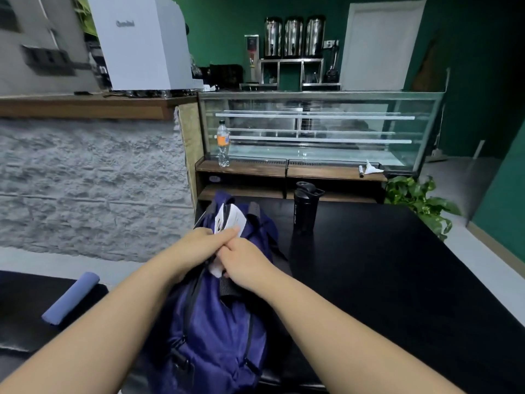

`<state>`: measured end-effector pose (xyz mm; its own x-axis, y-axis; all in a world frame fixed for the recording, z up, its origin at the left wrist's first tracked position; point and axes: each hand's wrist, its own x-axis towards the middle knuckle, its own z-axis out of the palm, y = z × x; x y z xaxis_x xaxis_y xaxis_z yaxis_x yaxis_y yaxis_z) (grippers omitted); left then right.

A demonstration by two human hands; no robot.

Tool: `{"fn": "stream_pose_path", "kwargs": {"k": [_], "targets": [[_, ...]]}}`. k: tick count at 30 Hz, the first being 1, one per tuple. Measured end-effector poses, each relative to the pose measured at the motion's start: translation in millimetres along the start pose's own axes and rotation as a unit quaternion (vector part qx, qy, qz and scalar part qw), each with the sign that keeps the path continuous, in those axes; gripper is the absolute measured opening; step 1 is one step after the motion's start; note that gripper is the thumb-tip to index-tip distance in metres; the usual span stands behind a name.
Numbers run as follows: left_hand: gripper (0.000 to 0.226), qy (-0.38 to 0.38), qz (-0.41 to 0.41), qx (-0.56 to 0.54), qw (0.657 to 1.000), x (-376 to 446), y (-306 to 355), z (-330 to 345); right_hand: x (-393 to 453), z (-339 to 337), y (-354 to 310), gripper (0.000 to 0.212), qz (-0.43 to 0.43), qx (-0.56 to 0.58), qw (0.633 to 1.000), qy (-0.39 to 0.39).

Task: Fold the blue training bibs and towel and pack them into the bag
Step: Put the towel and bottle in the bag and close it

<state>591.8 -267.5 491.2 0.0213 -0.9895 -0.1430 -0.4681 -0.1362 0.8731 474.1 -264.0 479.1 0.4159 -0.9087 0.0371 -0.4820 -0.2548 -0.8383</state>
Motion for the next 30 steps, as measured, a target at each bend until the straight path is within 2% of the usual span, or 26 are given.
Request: {"fn": "stream_pose_path", "kwargs": {"k": [2, 3, 7, 13, 16, 20, 24, 26, 28, 30], "targets": [[0.022, 0.051, -0.022, 0.031, 0.998, 5.7, -4.9, 2.1, -5.3, 2.6, 10.9, 0.029, -0.023, -0.046, 0.998, -0.025], [0.015, 0.078, -0.029, 0.077, 0.994, 10.1, -8.5, 3.1, -8.1, 4.3, 16.9, 0.03, -0.026, -0.049, 0.998, -0.037], [0.011, 0.116, -0.019, 0.216, 0.969, 18.1, -16.2, 7.1, -17.9, -2.4, 36.5, 0.032, -0.015, -0.031, 0.999, -0.007], [0.024, 0.172, 0.06, 0.301, 0.936, 8.6, 12.8, -29.3, -44.8, -75.9, 65.5, 0.028, 0.035, -0.037, 0.993, 0.108], [0.023, 0.162, 0.122, 0.32, 0.925, 2.1, 35.5, -41.8, -59.2, -105.4, 75.9, 0.024, 0.072, -0.044, 0.986, 0.142], [0.014, 0.103, 0.187, 0.374, 0.903, -1.8, 53.4, -33.5, -74.3, -126.0, 80.3, 0.013, 0.072, -0.056, 0.985, 0.145], [0.034, 0.079, 0.245, 0.35, 0.901, -3.7, 63.6, -30.9, -80.8, -134.7, 77.2, 0.008, 0.067, -0.023, 0.987, 0.147], [0.028, 0.089, 0.263, 0.33, 0.902, -2.6, 67.1, -28.1, -80.6, -137.2, 84.0, 0.036, 0.069, -0.035, 0.988, 0.137], [0.02, 0.105, 0.28, 0.311, 0.902, 3.3, 70.7, -21.4, -80.3, -135.0, 92.6, 0.081, 0.067, -0.025, 0.992, 0.107], [0.028, 0.105, 0.295, 0.3, 0.901, 10.6, 72.1, -10.8, -79.0, -128.8, 97.9, 0.111, 0.062, -0.039, 0.992, 0.104]]}}
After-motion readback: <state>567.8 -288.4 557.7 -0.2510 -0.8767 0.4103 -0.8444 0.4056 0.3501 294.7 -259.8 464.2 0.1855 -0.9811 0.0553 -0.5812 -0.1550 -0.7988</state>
